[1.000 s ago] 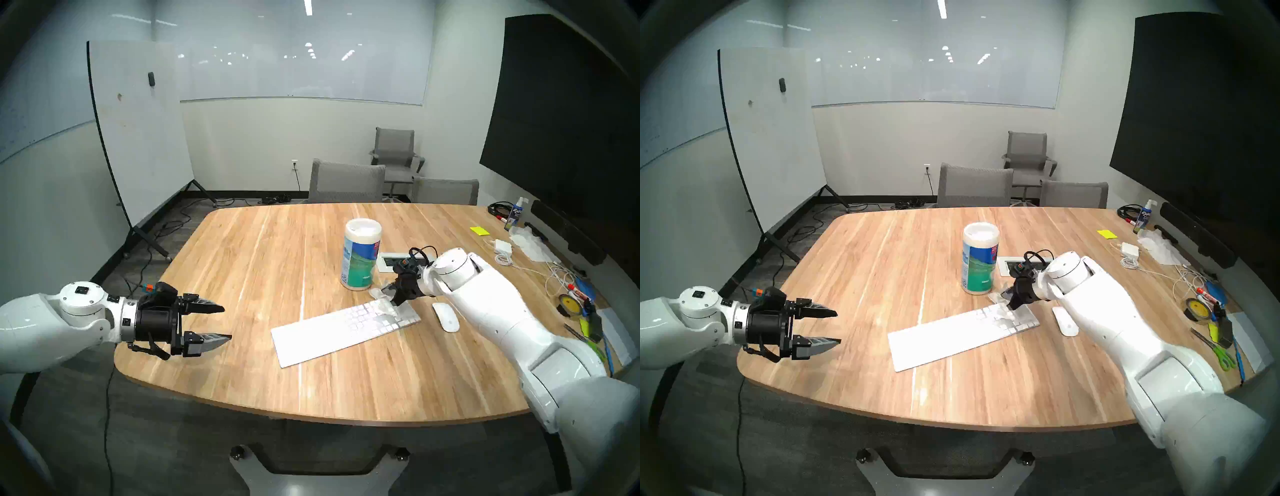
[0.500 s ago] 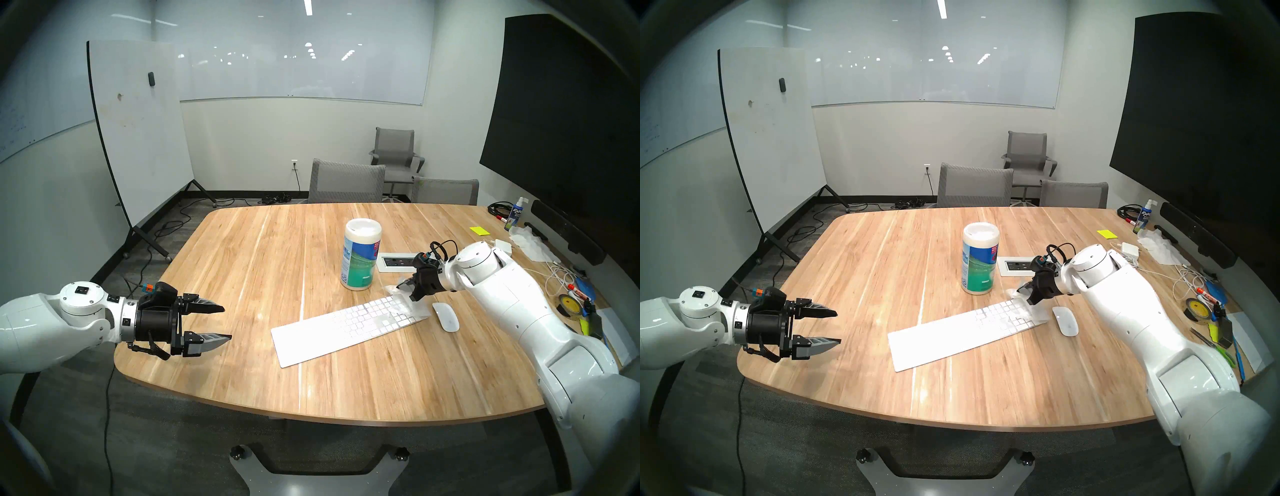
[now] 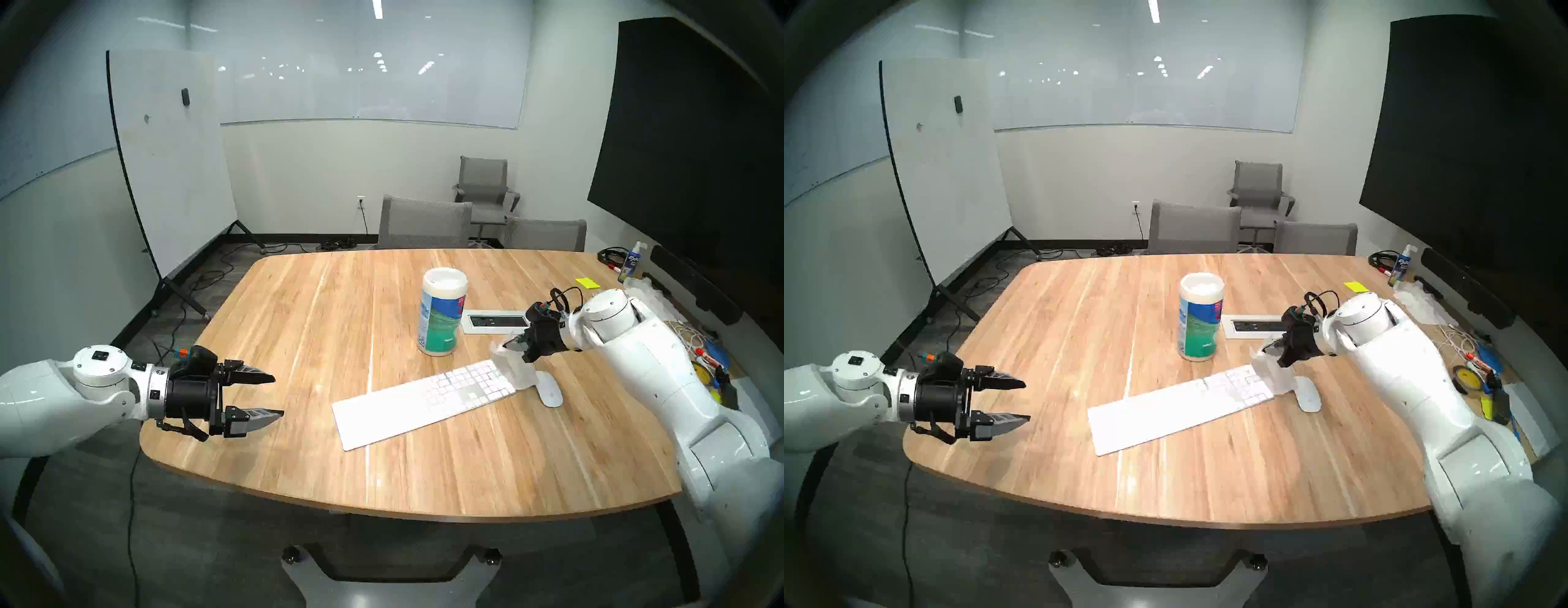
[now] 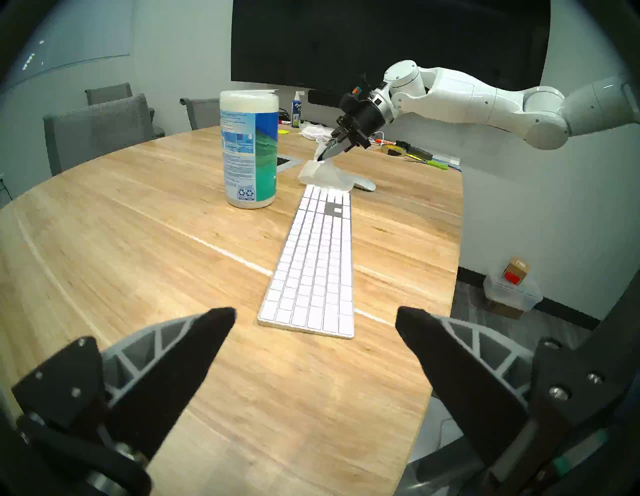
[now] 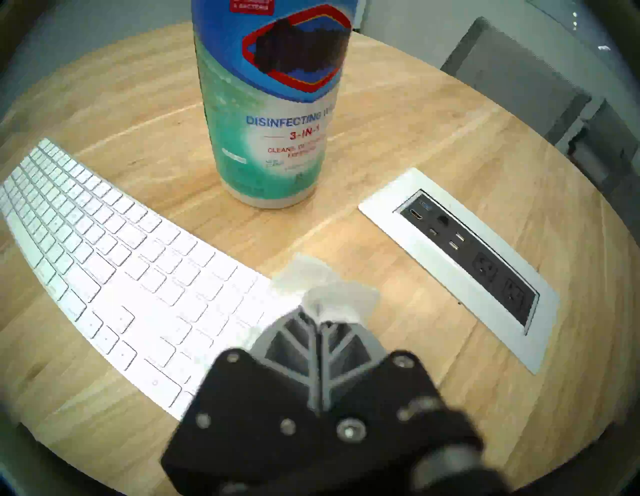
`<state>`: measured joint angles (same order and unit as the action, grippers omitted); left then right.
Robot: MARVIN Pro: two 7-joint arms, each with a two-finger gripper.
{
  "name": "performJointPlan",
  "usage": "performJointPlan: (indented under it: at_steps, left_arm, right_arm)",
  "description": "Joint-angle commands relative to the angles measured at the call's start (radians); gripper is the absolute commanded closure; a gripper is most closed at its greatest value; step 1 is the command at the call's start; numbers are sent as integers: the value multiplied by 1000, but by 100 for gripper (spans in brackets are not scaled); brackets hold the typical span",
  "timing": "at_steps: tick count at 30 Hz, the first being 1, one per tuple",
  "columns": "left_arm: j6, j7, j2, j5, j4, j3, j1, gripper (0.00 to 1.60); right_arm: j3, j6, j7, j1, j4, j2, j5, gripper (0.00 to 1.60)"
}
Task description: Wipe the keyboards and mice with a disinfecting wipe, then set the wipe down
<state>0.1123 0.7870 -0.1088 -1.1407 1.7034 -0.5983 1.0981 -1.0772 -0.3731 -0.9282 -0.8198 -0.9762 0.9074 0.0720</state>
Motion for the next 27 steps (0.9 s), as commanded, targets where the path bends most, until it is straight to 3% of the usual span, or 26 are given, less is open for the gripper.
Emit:
performJointPlan:
  at_steps: [1, 12, 27]
  left_arm:
    - [3, 1, 0, -4, 3, -10, -10, 0]
    - [3, 1, 0, -4, 3, -9, -10, 0]
    - [3, 0, 0, -4, 3, -8, -11, 0]
  right_arm:
    - [-17, 10, 16, 39, 15, -19, -10, 160]
    - [-18, 40, -2, 85, 67, -57, -48, 160]
    - [-59, 58, -47, 132, 70, -93, -70, 160]
